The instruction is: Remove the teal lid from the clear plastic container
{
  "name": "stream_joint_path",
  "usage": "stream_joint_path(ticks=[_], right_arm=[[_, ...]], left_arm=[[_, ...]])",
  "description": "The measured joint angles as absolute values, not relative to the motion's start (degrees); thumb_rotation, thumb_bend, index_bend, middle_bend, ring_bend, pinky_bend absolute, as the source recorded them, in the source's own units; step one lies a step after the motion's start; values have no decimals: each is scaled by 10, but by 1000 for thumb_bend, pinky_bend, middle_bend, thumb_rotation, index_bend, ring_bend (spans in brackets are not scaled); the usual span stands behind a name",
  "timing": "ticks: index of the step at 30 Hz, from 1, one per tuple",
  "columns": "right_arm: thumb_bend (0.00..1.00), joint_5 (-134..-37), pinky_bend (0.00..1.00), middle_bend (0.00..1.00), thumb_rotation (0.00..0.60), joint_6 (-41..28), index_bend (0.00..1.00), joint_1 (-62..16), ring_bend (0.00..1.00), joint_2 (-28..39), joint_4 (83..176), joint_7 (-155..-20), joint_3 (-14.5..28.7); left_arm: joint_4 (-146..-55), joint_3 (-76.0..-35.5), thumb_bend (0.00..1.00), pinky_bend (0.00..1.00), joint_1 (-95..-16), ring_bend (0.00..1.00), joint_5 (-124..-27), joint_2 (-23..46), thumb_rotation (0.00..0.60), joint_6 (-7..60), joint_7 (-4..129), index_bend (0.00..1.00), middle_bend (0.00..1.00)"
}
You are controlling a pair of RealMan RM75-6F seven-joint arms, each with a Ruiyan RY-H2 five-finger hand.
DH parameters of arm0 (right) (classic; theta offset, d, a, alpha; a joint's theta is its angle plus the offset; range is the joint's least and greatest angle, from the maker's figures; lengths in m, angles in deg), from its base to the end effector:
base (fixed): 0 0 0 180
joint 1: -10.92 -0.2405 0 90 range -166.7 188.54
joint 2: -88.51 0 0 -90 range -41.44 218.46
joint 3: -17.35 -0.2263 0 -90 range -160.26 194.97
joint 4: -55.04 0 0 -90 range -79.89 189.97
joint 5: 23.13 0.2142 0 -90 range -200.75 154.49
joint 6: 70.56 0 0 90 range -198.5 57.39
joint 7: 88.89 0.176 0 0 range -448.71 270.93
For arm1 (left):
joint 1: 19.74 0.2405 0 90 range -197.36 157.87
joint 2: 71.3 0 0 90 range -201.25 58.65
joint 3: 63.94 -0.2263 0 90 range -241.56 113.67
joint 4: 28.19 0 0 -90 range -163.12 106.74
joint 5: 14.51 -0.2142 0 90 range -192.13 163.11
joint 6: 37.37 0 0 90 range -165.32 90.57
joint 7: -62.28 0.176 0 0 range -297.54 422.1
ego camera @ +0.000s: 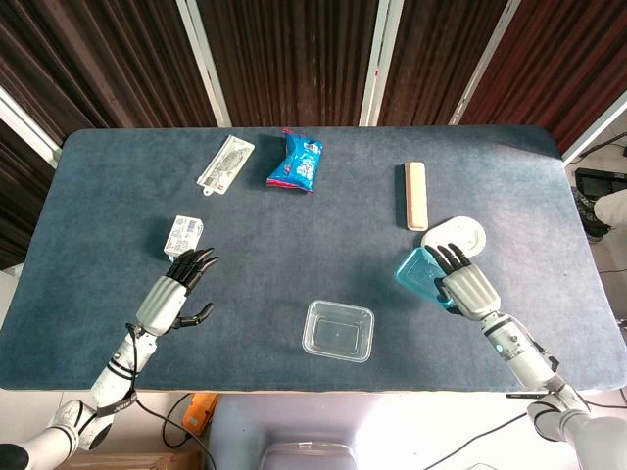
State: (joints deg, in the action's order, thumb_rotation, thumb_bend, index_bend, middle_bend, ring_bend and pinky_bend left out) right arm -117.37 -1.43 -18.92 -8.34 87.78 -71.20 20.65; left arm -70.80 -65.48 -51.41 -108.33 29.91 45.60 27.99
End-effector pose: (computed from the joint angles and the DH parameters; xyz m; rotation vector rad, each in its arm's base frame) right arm -0.2954 -0.3476 0.0186 1.8909 -0.6436 0.8080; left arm -0.2095 0.3286 -0.0052 -1.7544 -0.9506 -1.4546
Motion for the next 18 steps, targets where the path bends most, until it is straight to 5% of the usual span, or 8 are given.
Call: stream_joint_path(ticks=[5,18], right_arm=[[226,-1175,0,0,600,-19,0,-189,0,-54,924,-712,211],[171,-1172,0,0,600,13,0,-152,0,112,1179,-810,226]], left_arm=[[-738,-661,354,0,-503,0,-1094,275,600,479,289,0,0],[-901,-691,352,0,-446,0,-1098,139,600,508,368,0,0]])
